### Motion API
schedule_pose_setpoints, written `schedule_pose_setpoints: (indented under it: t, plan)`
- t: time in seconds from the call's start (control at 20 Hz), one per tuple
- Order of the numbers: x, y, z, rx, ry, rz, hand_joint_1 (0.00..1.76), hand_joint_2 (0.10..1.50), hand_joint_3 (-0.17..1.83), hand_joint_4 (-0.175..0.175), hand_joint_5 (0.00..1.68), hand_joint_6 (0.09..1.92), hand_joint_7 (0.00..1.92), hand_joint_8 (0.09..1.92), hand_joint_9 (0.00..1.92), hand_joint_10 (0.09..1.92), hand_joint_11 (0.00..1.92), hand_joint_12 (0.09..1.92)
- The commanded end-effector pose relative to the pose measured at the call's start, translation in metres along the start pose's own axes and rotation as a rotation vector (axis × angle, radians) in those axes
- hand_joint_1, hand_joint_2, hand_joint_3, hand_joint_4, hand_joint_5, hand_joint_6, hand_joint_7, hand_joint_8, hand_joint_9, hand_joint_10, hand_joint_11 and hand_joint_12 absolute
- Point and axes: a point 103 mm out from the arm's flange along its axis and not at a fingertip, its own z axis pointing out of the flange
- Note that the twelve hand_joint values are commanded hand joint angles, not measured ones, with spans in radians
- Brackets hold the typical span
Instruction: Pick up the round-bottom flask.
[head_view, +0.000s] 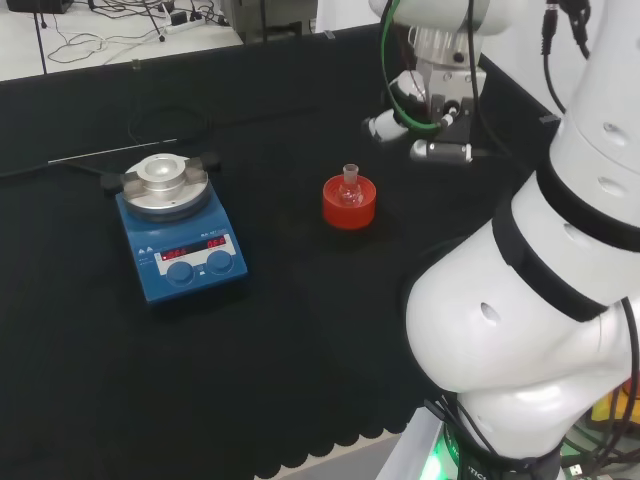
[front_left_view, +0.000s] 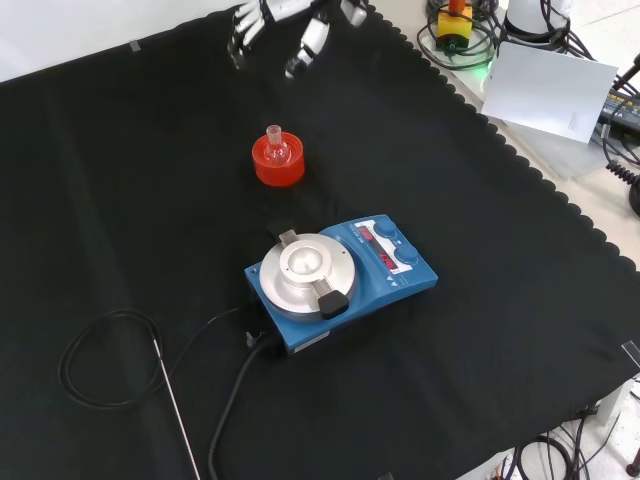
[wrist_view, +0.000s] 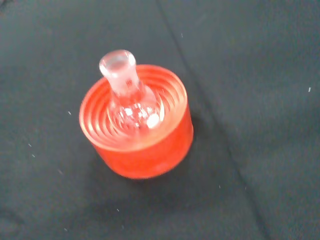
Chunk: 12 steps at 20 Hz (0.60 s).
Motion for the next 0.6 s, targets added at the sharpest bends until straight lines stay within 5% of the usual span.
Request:
schedule_pose_setpoints:
  t: [0.05, 0.6]
  plan:
    - [0.003, 0.022, 0.043, -0.017, 0.03, -0.007, 0.71, 0.86, 0.41, -0.029, 0.48, 0.2, 0.18, 0.67, 0.34, 0.72, 0.06, 1.41]
    - [0.016, 0.032, 0.081, 0.012, 0.042, -0.022, 0.83, 0.68, 0.57, -0.034, 0.5, 0.18, 0.23, 0.7, 0.41, 0.72, 0.09, 1.41]
